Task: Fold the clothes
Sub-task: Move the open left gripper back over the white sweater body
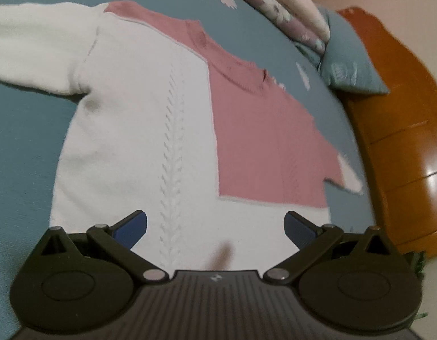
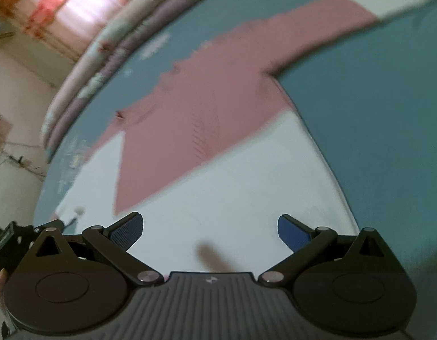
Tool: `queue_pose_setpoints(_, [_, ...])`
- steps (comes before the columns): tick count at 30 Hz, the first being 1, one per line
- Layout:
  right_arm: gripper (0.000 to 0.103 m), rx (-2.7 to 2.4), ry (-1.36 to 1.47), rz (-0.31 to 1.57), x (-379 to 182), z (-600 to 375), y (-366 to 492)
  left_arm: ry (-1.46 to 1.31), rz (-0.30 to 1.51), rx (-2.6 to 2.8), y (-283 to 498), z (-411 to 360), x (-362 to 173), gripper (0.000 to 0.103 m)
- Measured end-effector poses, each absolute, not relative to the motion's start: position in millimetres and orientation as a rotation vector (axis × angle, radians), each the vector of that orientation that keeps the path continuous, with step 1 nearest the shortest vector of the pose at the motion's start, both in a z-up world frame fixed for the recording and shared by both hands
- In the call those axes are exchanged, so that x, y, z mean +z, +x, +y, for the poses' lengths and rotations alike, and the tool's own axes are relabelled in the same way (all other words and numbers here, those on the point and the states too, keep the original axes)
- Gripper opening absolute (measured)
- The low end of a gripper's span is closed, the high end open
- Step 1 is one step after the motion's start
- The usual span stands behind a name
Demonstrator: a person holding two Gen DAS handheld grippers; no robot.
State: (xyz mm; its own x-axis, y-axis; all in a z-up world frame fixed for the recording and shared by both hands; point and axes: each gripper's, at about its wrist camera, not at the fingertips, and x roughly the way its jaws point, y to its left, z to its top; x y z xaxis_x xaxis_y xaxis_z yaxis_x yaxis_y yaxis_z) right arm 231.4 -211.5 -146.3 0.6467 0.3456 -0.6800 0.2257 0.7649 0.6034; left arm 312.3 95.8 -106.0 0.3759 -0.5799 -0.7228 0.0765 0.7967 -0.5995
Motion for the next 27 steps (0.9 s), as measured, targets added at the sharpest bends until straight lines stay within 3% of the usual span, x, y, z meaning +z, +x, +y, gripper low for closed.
queue_pose_setpoints(27, [0.103,-0.042,0.476,0.976,-128.2,-191.5,174.0,-0.394,1.146,-0.401,287.9,88.6,-109.9,0.102])
